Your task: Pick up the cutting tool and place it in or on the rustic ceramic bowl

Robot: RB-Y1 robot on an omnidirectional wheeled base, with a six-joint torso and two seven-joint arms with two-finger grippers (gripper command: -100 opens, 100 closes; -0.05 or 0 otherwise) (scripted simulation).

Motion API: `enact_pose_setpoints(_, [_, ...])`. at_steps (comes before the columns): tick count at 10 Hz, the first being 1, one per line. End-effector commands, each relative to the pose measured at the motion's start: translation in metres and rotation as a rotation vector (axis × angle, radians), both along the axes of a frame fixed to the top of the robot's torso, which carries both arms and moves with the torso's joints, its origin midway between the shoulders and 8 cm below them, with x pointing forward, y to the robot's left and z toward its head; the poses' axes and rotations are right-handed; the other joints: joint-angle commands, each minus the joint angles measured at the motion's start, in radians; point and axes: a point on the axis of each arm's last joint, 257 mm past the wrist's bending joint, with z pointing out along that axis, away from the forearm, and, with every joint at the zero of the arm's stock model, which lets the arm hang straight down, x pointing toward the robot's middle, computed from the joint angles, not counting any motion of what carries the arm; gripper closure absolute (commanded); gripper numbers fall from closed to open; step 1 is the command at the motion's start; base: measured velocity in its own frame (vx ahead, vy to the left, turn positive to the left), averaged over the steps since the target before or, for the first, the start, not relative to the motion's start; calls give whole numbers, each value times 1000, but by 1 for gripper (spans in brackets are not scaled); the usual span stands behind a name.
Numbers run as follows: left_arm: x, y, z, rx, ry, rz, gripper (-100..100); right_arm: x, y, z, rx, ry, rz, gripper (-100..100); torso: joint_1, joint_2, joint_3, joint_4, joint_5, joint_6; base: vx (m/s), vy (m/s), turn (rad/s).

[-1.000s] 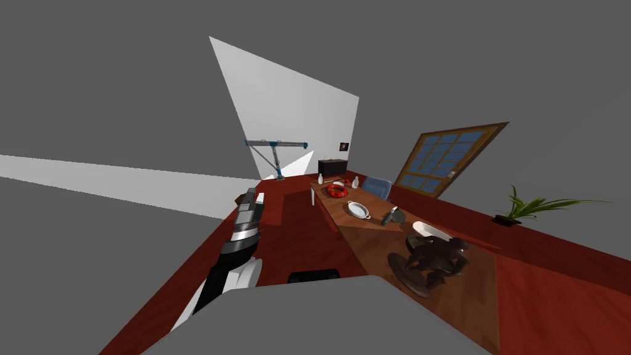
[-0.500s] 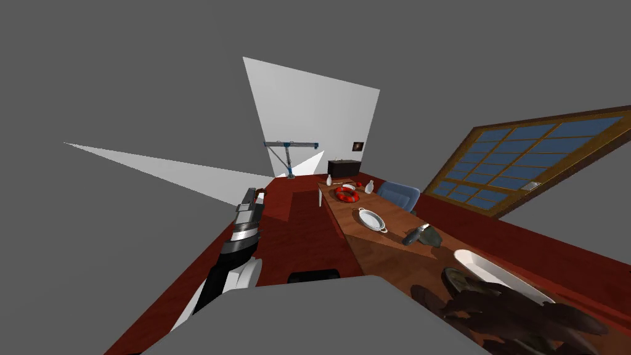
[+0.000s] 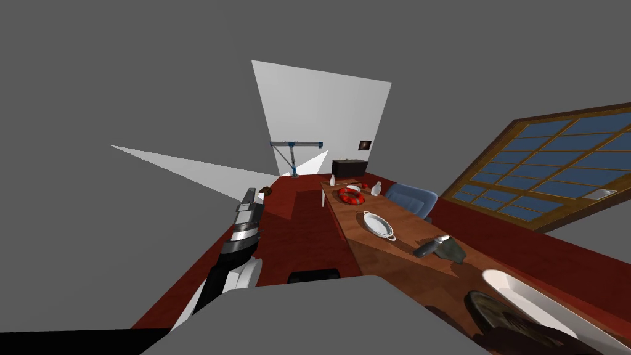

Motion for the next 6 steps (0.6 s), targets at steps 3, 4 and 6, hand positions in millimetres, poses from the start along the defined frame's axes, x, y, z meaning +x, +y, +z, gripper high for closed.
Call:
enact_pose_setpoints(3, [0,0,0,0,0,0,0,-3,3,-17,3,-4,-18,-100,0,1,1,0,0,0,-14,-11,62])
enact_pose_setpoints(4, [0,0,0,0,0,0,0,-4,4,-20,3,-5,-21,-100,0,1,1,0,0,0,-13,-12,42])
enact_pose_setpoints(6, [0,0,0,0,0,0,0,-3,4,-18,3,-5,-19,100,0,1,0,0,0,0,-3,-2,3])
